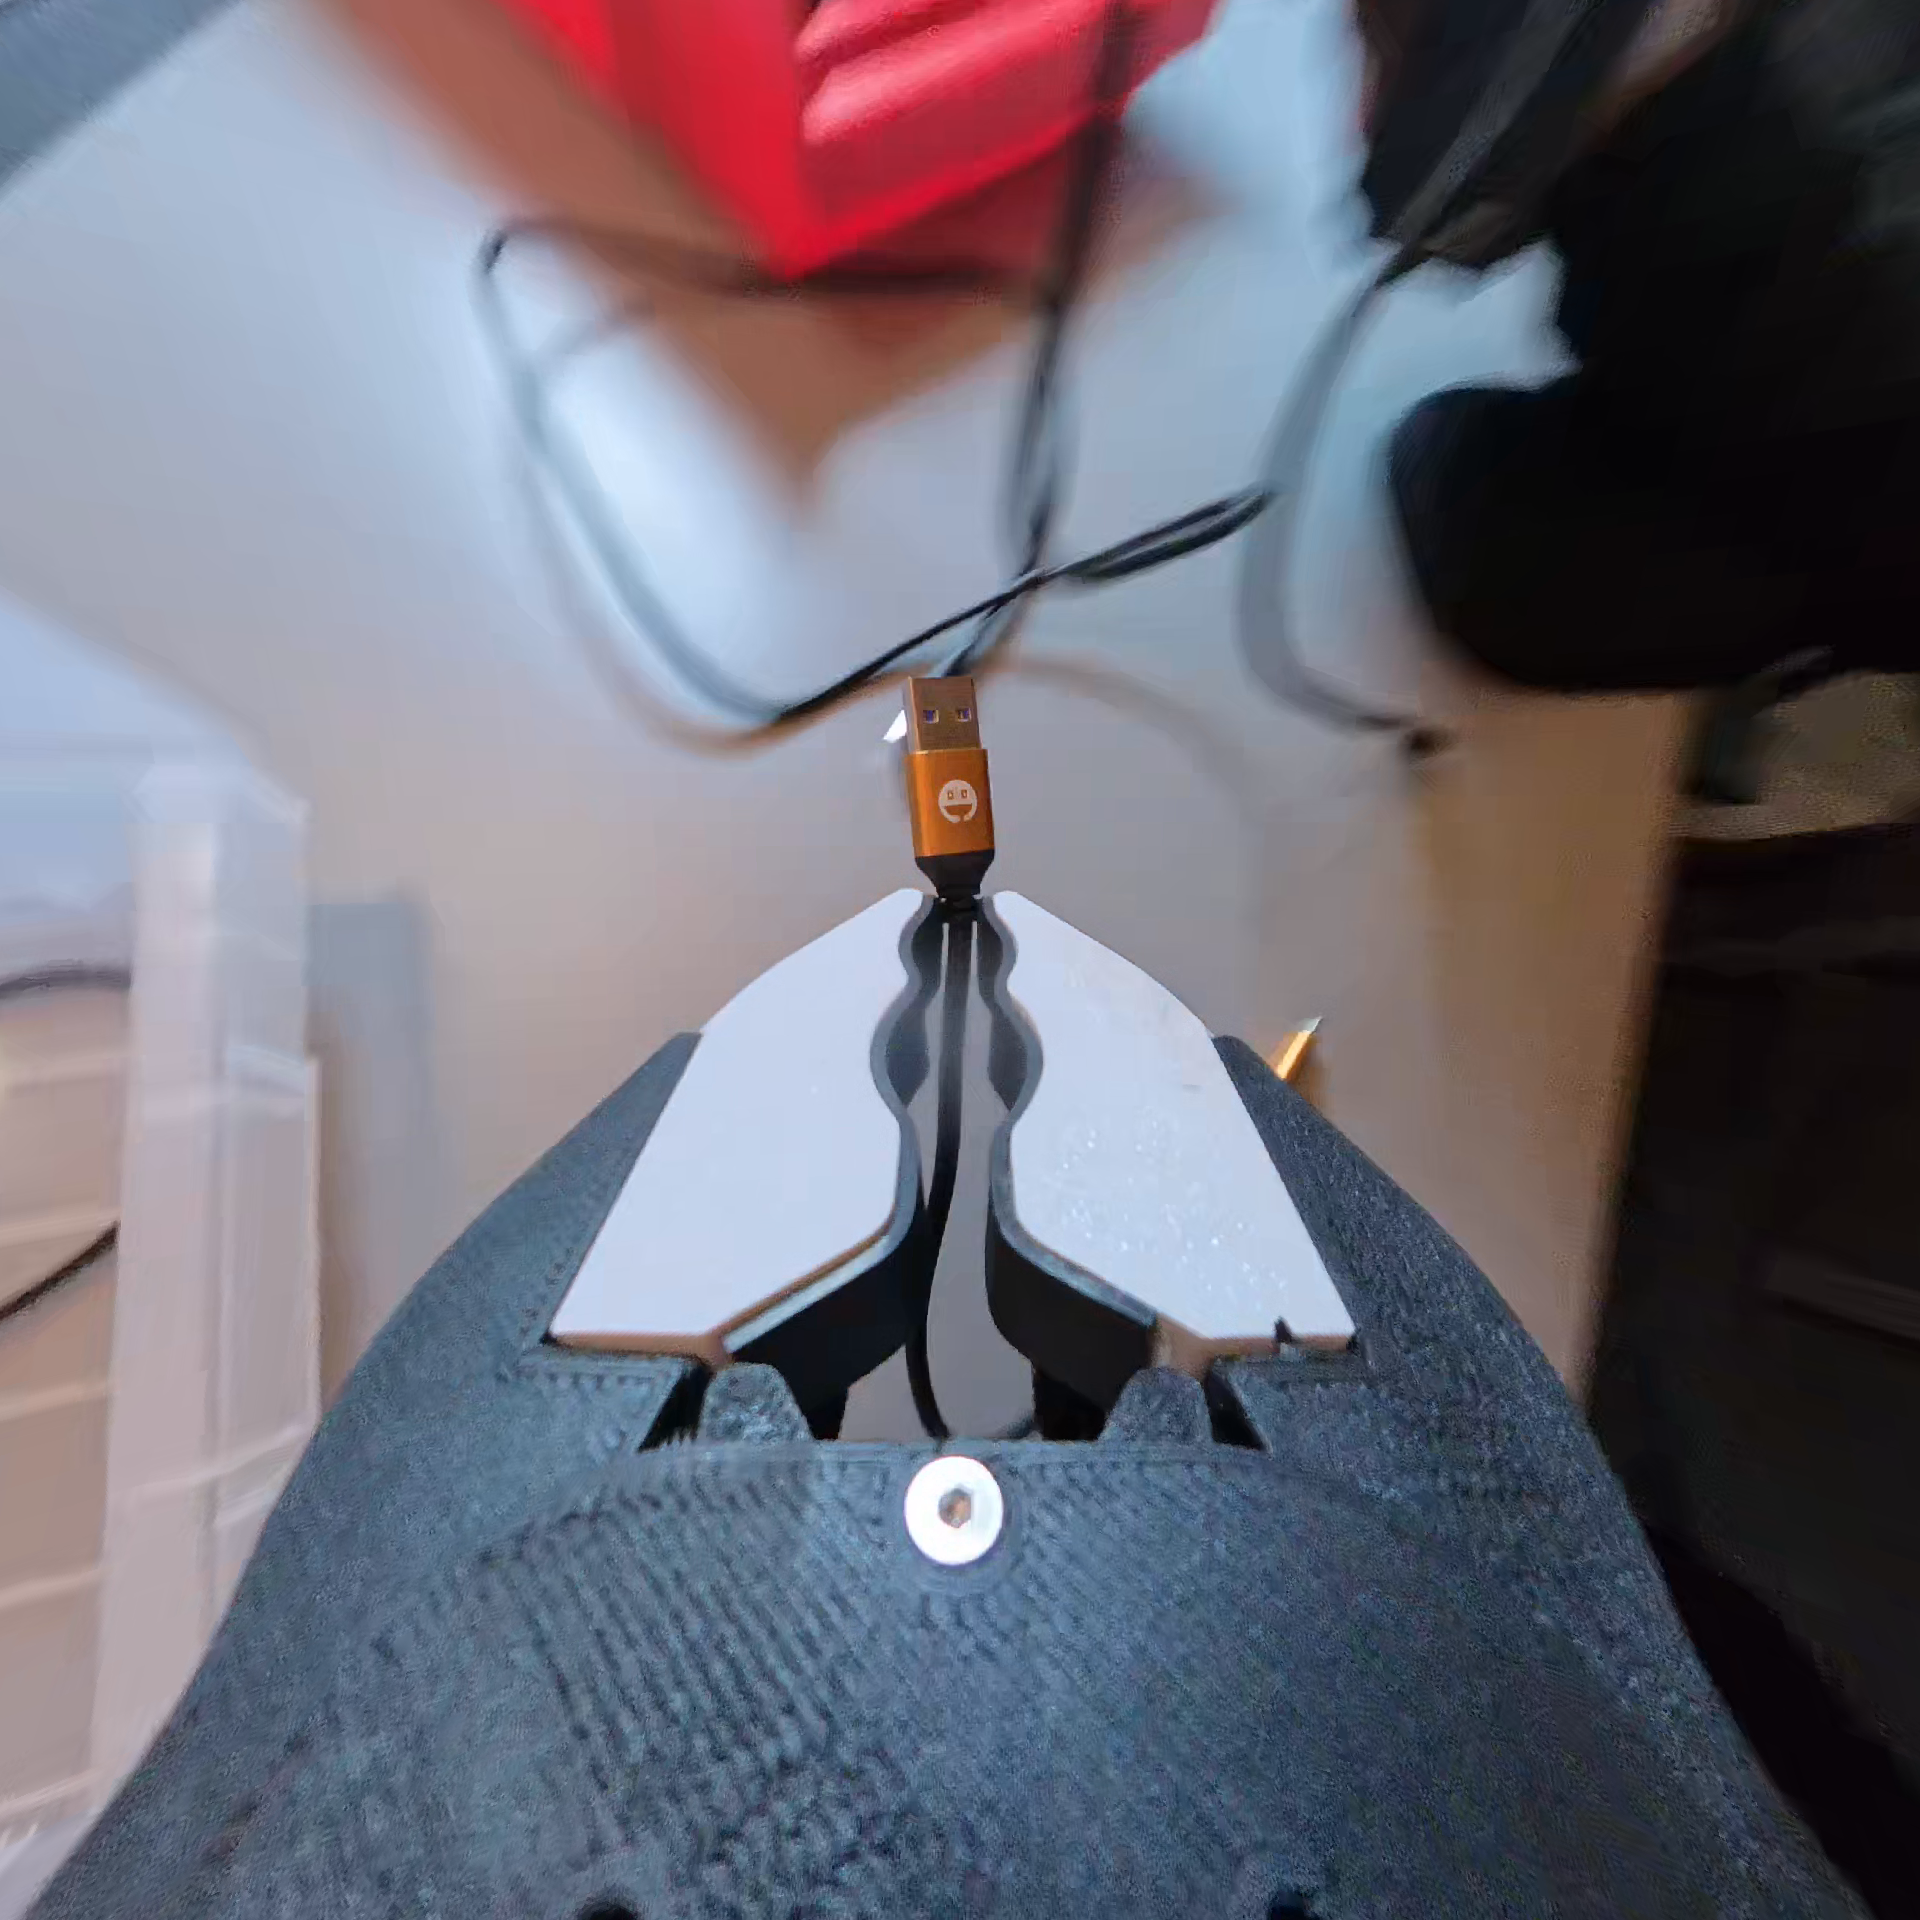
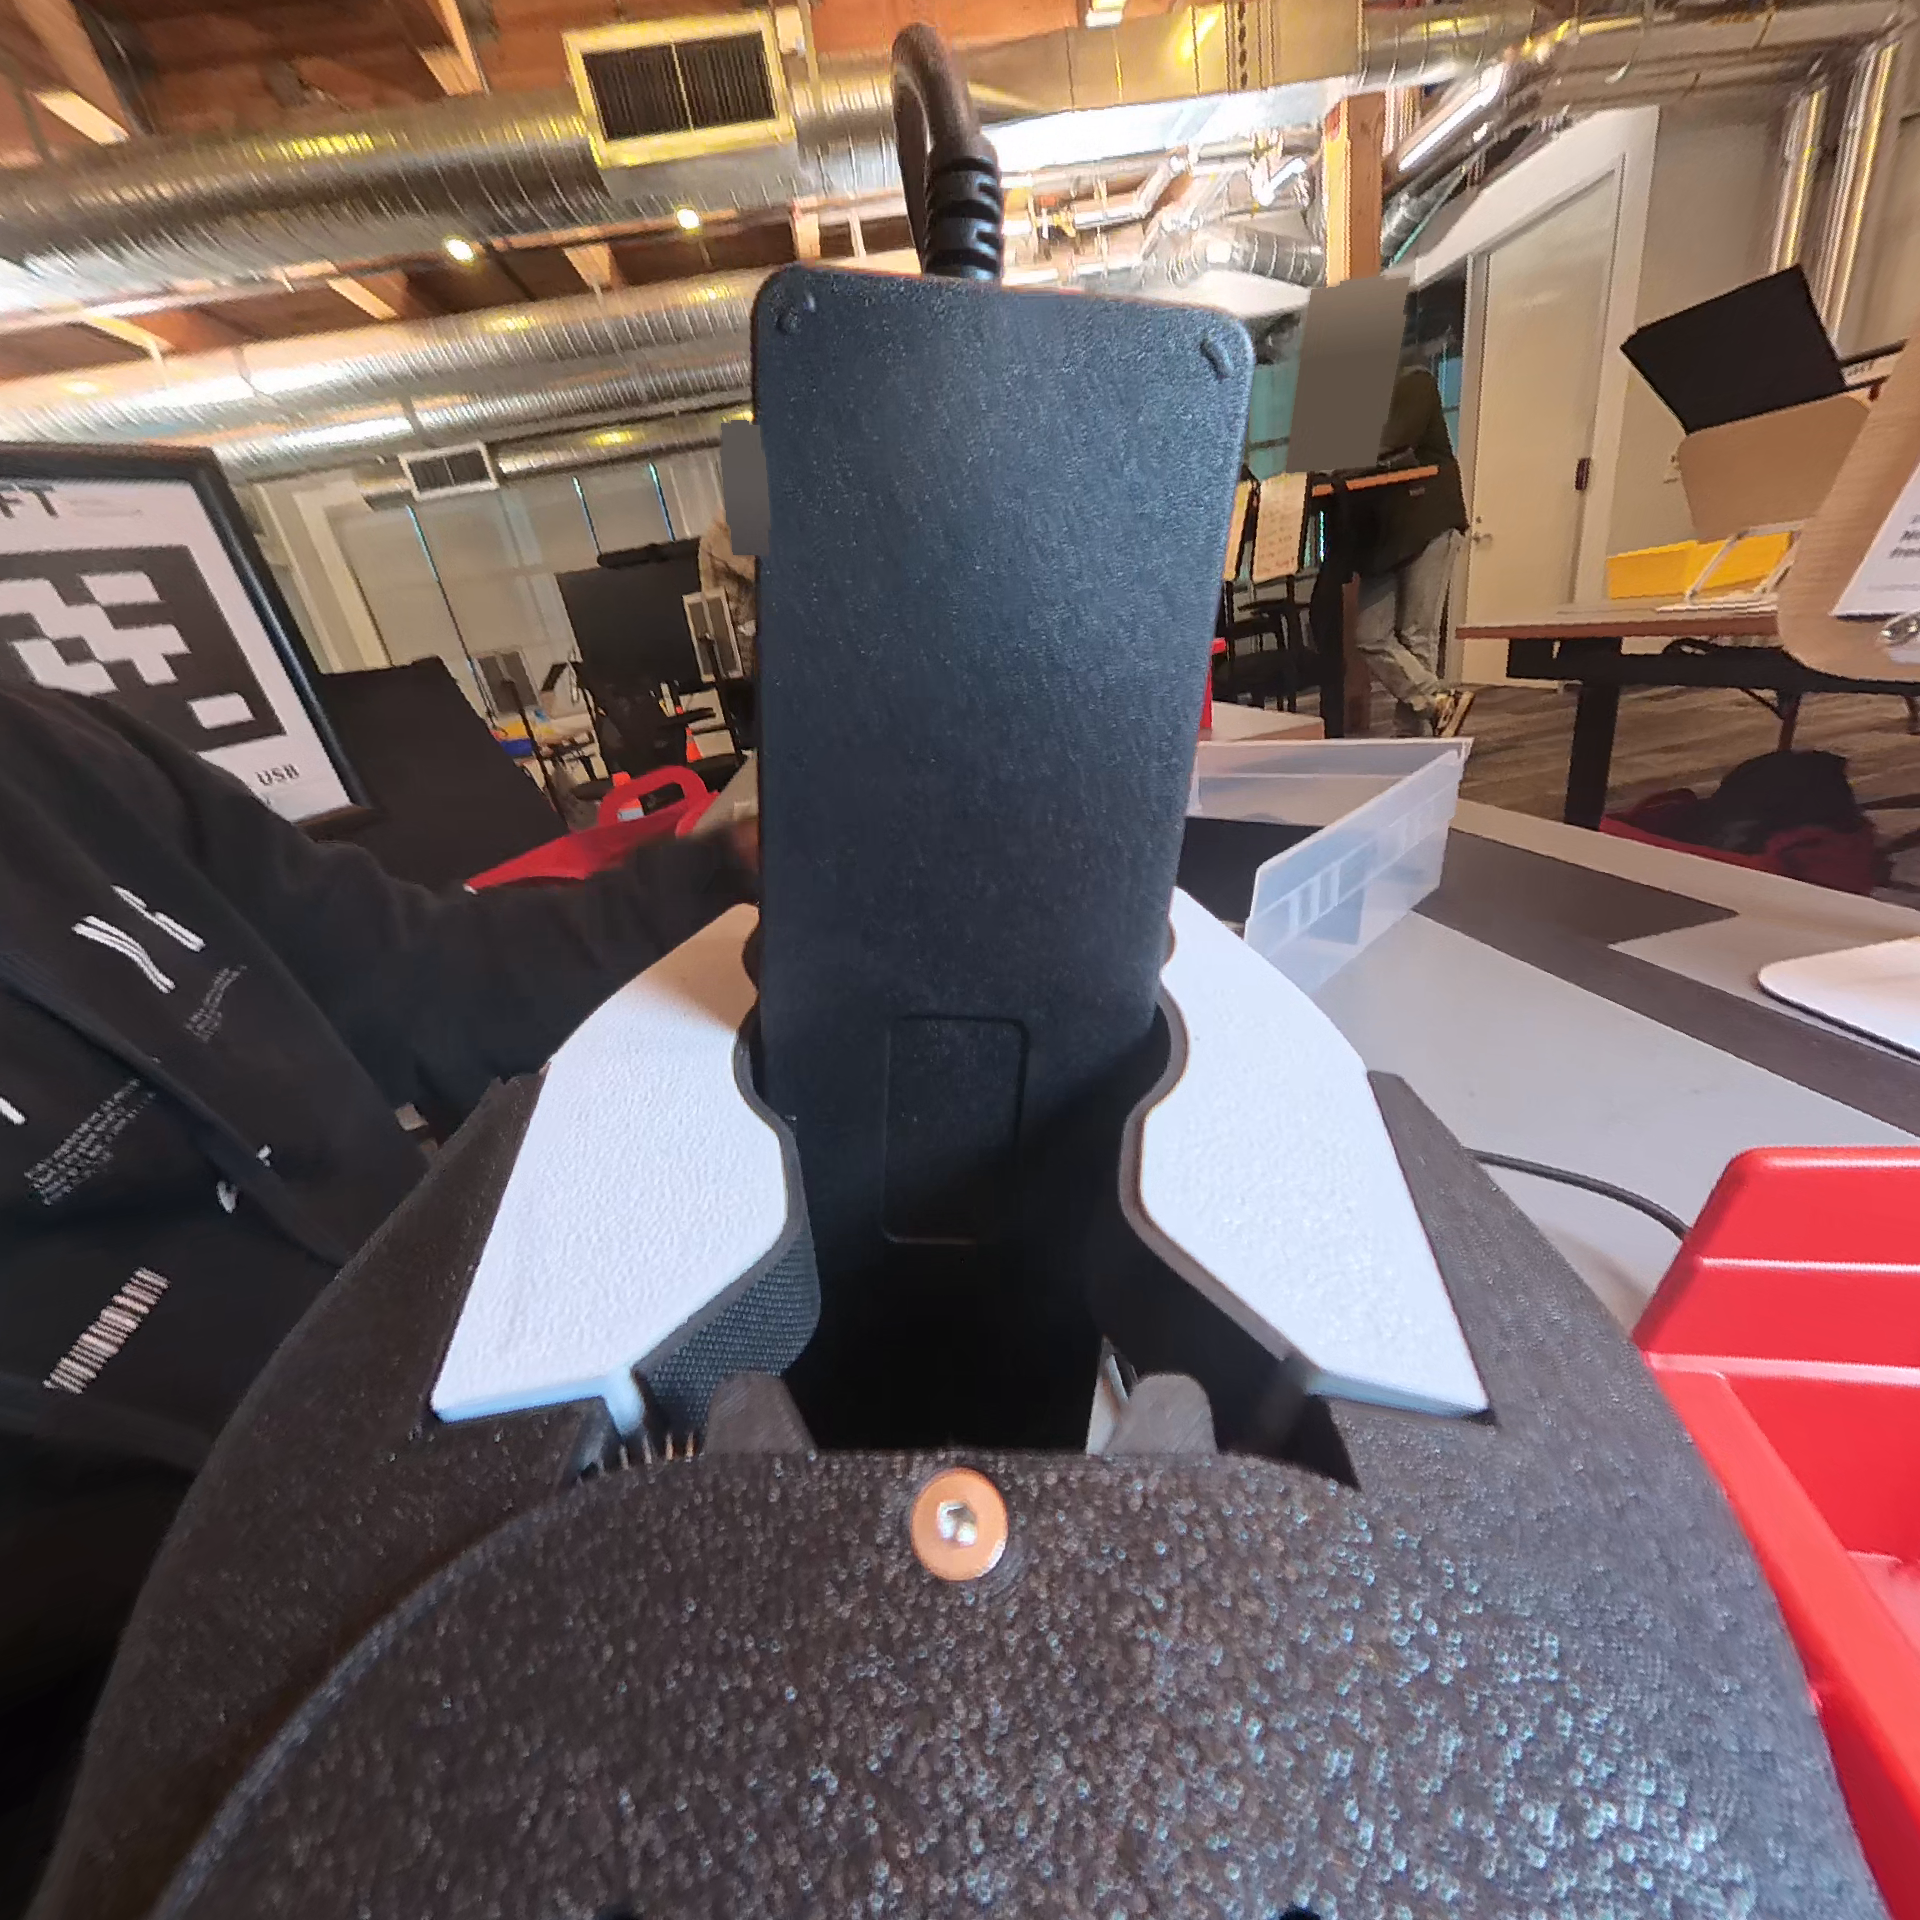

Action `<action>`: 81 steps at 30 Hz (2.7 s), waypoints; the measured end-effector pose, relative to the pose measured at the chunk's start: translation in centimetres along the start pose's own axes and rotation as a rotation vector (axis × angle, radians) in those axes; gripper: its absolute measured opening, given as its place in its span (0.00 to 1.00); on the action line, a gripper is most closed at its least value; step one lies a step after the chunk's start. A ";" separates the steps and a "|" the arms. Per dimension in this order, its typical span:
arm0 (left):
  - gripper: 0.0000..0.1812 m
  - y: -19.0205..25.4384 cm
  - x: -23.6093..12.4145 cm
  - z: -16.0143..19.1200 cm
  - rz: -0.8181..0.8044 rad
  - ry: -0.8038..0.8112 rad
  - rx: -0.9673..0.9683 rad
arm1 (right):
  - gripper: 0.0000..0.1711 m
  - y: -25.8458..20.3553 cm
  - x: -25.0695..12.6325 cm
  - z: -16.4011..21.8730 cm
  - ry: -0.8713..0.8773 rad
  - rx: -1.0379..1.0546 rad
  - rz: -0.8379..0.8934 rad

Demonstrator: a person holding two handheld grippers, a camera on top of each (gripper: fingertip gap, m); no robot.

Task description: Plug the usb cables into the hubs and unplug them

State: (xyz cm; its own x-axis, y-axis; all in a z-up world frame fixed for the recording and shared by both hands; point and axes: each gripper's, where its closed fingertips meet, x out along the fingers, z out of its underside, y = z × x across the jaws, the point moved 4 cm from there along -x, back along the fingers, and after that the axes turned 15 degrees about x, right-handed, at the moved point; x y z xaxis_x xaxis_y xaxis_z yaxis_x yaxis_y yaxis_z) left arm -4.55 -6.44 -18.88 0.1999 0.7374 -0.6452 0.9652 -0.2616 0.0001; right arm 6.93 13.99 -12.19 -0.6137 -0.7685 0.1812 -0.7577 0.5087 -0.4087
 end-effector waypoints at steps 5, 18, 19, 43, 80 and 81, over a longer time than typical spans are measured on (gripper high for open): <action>0.04 5.7 -3.0 -7.4 0.197 0.076 0.166 | 0.38 -0.3 1.4 1.5 -0.074 0.012 -0.054; 0.03 7.5 4.1 -11.4 0.414 -0.137 0.206 | 0.38 -3.1 4.0 4.6 -0.244 -0.027 -0.177; 0.03 7.5 4.0 -11.3 0.420 -0.146 0.204 | 0.38 -3.0 4.1 4.8 -0.255 -0.032 -0.171; 0.04 7.1 3.8 -10.8 0.532 -0.418 0.221 | 0.37 -2.1 4.8 7.4 -0.452 -0.136 -0.055; 0.06 6.7 3.5 -9.1 0.538 0.097 0.052 | 0.38 -2.5 5.5 8.5 -0.529 -0.132 -0.012; 0.08 6.4 3.0 -9.2 0.508 0.165 0.052 | 0.38 -2.3 5.5 8.4 -0.522 -0.140 -0.001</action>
State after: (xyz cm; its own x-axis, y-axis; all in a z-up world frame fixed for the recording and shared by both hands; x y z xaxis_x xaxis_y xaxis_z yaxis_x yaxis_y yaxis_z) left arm 3.83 -0.16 -13.78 0.6679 0.5969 -0.4445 0.7310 -0.6384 0.2411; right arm 7.19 5.31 -17.75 -0.4482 -0.8414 -0.3019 -0.8022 0.5276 -0.2796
